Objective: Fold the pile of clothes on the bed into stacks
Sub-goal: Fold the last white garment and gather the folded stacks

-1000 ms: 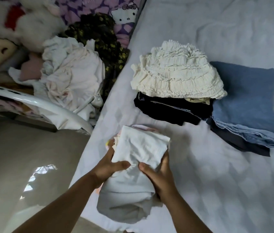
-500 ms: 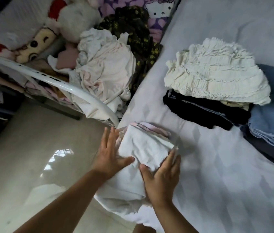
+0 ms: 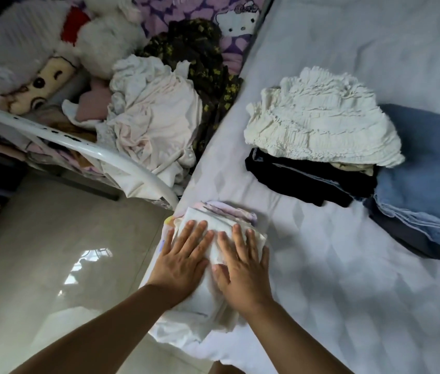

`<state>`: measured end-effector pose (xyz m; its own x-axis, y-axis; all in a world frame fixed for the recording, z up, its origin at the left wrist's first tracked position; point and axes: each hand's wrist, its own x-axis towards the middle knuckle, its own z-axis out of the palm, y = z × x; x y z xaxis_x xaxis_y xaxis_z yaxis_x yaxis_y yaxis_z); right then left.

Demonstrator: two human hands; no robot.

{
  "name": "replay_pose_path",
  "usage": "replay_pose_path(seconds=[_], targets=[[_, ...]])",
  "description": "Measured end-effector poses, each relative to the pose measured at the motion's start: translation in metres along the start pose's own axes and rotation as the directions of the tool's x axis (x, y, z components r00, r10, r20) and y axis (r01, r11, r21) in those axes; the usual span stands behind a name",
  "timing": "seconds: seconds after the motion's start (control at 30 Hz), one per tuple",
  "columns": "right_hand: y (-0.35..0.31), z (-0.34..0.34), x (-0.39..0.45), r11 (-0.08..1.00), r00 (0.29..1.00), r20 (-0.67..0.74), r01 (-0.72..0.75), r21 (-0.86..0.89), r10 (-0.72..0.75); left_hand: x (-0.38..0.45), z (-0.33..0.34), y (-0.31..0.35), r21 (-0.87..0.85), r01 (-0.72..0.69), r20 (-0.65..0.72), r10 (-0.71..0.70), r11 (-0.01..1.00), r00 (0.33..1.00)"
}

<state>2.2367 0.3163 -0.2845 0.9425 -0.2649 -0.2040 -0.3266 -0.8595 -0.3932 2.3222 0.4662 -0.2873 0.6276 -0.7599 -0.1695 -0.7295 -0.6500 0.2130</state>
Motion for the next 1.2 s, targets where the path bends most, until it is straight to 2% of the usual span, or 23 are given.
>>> replay_pose_path(seconds=[0.13, 0.33, 0.5, 0.63, 0.8, 0.9, 0.97, 1.1, 1.2], targets=[[0.038, -0.035, -0.009, 0.999, 0.997, -0.062, -0.034, 0.025, 0.036, 0.019, -0.027, 0.021, -0.028, -0.046, -0.010, 0.046, 0.999, 0.999], [0.150, -0.103, -0.022, 0.960, 0.949, -0.155, -0.267, 0.079, 0.276, 0.105, -0.044, 0.112, -0.242, -0.182, 0.003, 0.188, 0.953, 0.982], [0.249, -0.160, -0.025, 0.871, 0.822, -0.288, -0.466, 0.157, 0.492, 0.177, -0.032, 0.206, -0.365, -0.152, 0.089, 0.197, 0.918, 0.976], [0.309, -0.186, -0.020, 0.808, 0.754, -0.291, -0.543, 0.229, 0.589, 0.219, -0.015, 0.260, -0.462, -0.003, 0.224, 0.120, 0.887, 0.967], [0.376, -0.189, -0.006, 0.739, 0.735, -0.138, -0.614, 0.279, 0.663, 0.257, 0.019, 0.296, -0.493, 0.174, 0.303, -0.019, 0.852, 0.953], [0.405, -0.179, 0.005, 0.695, 0.737, -0.005, -0.636, 0.336, 0.676, 0.271, 0.037, 0.315, -0.537, 0.332, 0.339, -0.161, 0.776, 0.927], [0.421, -0.168, 0.011, 0.632, 0.734, 0.100, -0.638, 0.439, 0.672, 0.277, 0.046, 0.327, -0.587, 0.410, 0.311, -0.273, 0.698, 0.910], [0.440, -0.159, 0.020, 0.505, 0.725, 0.234, -0.639, 0.581, 0.648, 0.285, 0.064, 0.349, -0.678, 0.461, 0.218, -0.443, 0.572, 0.870], [0.445, -0.152, 0.020, 0.529, 0.753, 0.211, -0.605, 0.594, 0.624, 0.288, 0.080, 0.368, -0.723, 0.433, 0.167, -0.471, 0.539, 0.866]])
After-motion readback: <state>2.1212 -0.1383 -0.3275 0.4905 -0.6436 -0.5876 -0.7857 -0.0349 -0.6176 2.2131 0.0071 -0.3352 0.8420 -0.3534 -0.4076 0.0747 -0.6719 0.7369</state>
